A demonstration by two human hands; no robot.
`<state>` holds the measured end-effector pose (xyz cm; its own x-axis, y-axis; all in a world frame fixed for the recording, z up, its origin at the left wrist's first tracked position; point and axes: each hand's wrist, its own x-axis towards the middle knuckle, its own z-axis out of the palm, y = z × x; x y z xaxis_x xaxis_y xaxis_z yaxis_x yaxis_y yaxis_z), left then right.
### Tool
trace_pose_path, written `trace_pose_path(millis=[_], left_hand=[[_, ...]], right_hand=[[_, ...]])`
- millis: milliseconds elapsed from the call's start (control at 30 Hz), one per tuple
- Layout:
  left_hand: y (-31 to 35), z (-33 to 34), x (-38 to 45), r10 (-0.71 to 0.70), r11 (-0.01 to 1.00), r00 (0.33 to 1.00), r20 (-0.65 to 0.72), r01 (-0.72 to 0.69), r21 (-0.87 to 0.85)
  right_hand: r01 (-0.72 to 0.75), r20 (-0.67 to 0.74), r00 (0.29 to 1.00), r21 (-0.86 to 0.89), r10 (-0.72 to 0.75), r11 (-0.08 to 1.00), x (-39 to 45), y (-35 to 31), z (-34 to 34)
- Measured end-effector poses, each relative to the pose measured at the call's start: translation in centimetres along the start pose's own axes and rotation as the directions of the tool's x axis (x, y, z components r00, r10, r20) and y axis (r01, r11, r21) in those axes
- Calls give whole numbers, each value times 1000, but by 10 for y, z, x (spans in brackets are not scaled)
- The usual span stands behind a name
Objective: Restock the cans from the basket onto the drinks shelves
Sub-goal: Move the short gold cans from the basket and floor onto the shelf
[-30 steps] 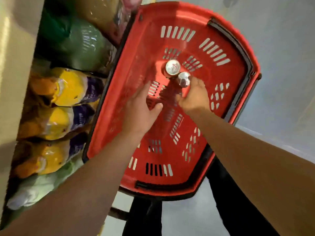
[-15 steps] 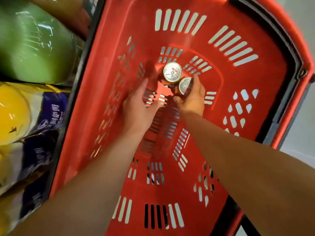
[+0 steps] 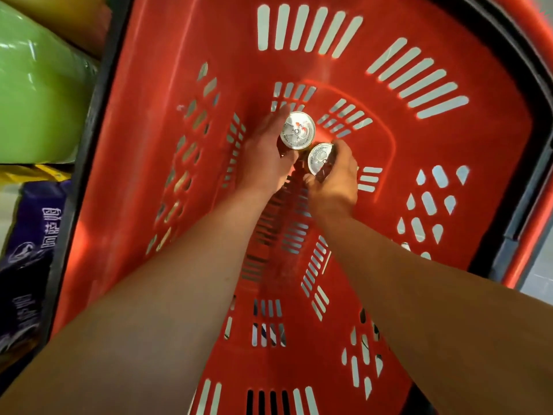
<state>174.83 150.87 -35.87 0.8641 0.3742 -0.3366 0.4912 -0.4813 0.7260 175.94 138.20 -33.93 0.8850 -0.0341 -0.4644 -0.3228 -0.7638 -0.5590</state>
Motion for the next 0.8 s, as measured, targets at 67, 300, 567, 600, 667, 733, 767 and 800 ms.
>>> trace_pose_path(millis=[67, 300, 567, 600, 667, 733, 767, 800], left_hand=[[-3, 4, 4, -4, 1000, 1000, 4, 4, -17], [3, 10, 12, 16, 999, 999, 41, -18, 39], [19, -16, -47, -131, 984, 989, -69, 121, -129], [27, -24, -61, -153, 981, 985, -85, 141, -135], [46, -46, -91, -211, 970, 972, -106, 195, -145], [66, -70, -126, -244, 962, 964, -108, 227, -150], [76, -84, -144, -249, 961, 963, -105, 232, -150], [86, -97, -161, -252, 961, 963, -97, 237, -145]], right_hand=[[0, -3, 1000, 33, 0, 999, 0, 3, 0], [-33, -12, 999, 27, 33, 999, 2, 1, -1], [-39, -29, 999, 89, 42, 995, -23, -22, -20], [-23, -29, 999, 103, 26, 994, -33, -28, -28], [22, -24, 1000, 118, -19, 993, -53, -45, -49], [73, -6, 997, 113, -73, 991, -77, -66, -76], [99, 10, 995, 108, -100, 989, -90, -77, -93], [122, 34, 991, 96, -126, 988, -104, -88, -111]])
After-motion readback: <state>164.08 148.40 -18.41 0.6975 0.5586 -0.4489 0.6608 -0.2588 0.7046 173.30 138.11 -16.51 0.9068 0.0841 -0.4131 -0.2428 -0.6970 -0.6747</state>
